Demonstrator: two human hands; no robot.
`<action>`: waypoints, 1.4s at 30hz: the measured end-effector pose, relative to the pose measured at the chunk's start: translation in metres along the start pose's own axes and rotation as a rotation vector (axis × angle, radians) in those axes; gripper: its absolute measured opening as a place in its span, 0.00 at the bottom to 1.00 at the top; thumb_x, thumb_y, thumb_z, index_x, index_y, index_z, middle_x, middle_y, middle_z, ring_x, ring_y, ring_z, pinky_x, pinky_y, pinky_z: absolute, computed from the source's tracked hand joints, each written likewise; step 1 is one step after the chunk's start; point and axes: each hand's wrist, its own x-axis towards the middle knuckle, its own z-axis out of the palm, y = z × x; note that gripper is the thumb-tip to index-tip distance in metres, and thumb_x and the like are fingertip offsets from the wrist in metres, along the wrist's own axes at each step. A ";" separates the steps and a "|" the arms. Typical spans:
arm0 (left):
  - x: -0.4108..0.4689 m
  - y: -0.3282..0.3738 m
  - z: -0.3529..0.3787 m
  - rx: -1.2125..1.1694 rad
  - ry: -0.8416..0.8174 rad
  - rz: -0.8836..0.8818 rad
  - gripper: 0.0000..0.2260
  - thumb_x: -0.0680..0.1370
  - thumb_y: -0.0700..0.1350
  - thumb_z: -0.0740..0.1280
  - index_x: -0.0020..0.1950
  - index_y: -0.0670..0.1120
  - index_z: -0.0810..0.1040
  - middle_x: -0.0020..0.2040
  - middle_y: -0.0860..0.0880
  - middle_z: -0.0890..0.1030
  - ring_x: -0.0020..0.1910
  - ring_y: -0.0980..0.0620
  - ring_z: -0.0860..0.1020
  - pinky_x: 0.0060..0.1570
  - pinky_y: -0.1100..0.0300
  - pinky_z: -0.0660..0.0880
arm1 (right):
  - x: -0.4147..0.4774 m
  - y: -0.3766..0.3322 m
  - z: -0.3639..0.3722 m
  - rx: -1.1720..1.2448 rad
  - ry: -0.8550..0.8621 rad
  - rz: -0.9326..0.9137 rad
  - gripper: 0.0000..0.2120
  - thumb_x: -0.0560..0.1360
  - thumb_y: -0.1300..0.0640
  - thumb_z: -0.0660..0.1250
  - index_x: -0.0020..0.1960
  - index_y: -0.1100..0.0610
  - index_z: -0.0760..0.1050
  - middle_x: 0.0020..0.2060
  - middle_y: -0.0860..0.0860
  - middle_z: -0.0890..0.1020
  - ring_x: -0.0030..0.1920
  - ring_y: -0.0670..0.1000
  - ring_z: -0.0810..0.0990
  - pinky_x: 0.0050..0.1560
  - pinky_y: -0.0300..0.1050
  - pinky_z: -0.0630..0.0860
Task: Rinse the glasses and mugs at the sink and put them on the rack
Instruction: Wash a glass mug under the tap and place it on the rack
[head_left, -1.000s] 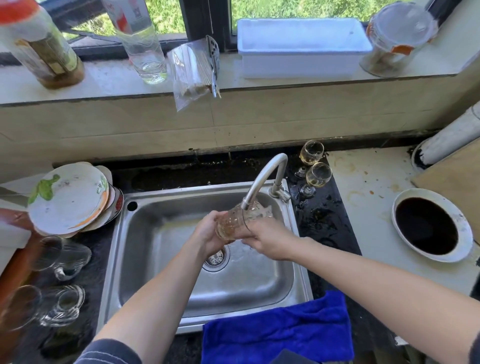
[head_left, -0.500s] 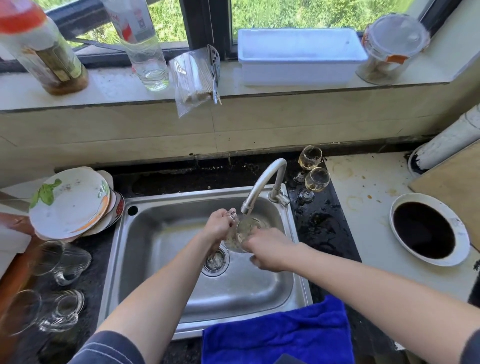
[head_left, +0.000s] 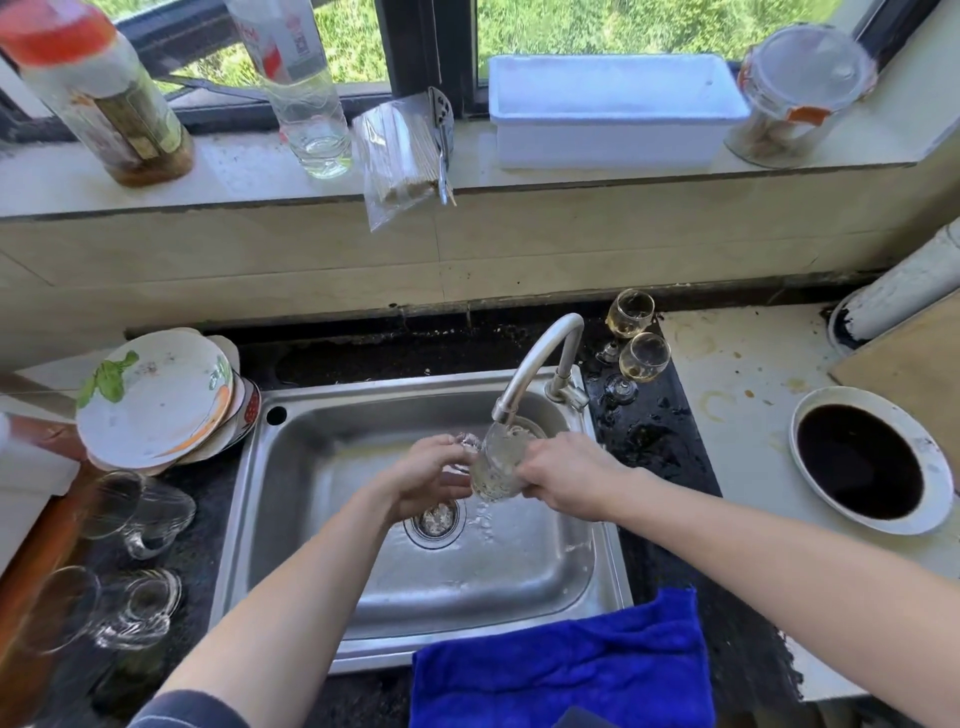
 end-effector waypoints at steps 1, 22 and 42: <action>-0.003 0.001 -0.004 -0.033 -0.054 -0.017 0.07 0.70 0.40 0.68 0.47 0.42 0.75 0.46 0.43 0.80 0.44 0.43 0.79 0.51 0.52 0.76 | 0.001 -0.001 -0.001 -0.060 0.013 -0.021 0.10 0.79 0.55 0.61 0.55 0.50 0.80 0.49 0.50 0.82 0.51 0.53 0.80 0.45 0.45 0.70; 0.001 -0.013 0.010 0.156 0.145 0.146 0.25 0.74 0.62 0.66 0.51 0.40 0.84 0.45 0.44 0.84 0.44 0.49 0.80 0.41 0.58 0.74 | 0.034 -0.019 0.013 0.080 -0.297 0.159 0.13 0.74 0.60 0.63 0.58 0.57 0.75 0.49 0.55 0.82 0.47 0.57 0.80 0.44 0.48 0.77; -0.015 0.011 0.000 0.288 0.235 0.049 0.20 0.81 0.56 0.59 0.35 0.44 0.69 0.31 0.44 0.75 0.22 0.51 0.73 0.27 0.59 0.73 | 0.029 -0.006 0.024 1.445 0.219 0.390 0.06 0.70 0.63 0.75 0.41 0.61 0.78 0.33 0.52 0.76 0.34 0.46 0.73 0.36 0.35 0.71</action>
